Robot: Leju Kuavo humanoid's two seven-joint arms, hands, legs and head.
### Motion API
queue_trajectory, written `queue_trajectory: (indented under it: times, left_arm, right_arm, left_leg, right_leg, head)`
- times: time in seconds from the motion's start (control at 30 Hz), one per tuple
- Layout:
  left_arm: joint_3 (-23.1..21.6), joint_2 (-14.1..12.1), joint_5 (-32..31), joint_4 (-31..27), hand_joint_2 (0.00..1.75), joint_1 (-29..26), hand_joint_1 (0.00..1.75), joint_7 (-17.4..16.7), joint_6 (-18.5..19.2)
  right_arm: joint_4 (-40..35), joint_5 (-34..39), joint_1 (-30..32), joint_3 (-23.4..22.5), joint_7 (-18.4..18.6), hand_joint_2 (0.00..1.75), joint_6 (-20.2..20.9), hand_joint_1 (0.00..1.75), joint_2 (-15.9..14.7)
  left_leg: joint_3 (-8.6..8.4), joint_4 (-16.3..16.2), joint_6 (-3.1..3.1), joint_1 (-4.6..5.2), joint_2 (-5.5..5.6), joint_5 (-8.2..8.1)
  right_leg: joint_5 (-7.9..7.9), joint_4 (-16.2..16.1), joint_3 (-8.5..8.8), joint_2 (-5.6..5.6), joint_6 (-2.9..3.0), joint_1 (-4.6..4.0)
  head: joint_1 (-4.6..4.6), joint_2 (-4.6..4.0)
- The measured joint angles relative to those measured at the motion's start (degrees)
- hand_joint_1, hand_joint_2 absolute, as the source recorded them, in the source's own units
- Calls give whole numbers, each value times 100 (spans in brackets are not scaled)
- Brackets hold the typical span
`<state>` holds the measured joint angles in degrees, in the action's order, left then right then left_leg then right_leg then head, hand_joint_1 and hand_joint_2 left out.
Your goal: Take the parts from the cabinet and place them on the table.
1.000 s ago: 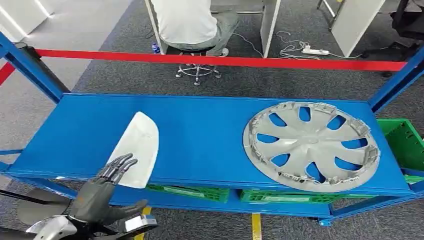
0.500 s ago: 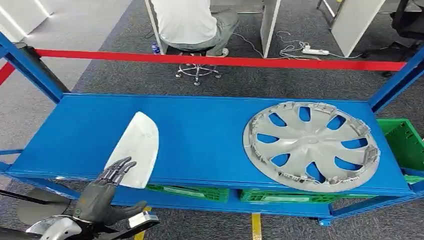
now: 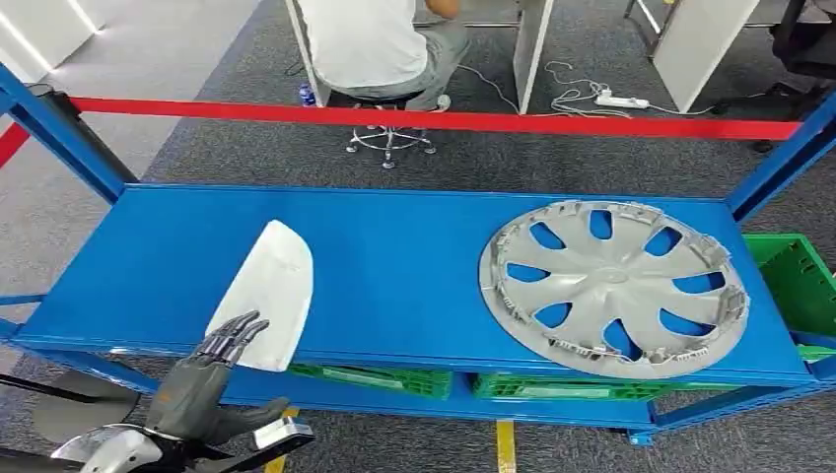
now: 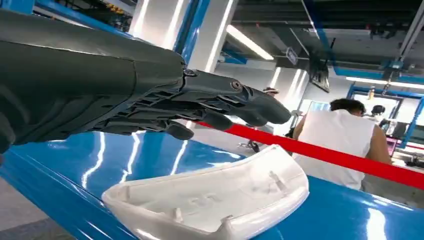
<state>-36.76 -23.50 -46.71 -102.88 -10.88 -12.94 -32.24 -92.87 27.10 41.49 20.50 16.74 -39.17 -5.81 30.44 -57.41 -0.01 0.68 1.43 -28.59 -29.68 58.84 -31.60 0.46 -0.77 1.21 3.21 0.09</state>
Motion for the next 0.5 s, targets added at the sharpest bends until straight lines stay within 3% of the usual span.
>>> queue_trajectory:
  times: [0.5]
  left_arm:
    - [0,-2,-4,20,175,-1,0,0,0]
  right_arm:
    - [0,0,2,-4,0,0,0,0,11]
  left_leg:
    - [0,0,0,0,0,0]
  right_leg:
    - [0,0,0,0,0,0]
  head:
    - [0,0]
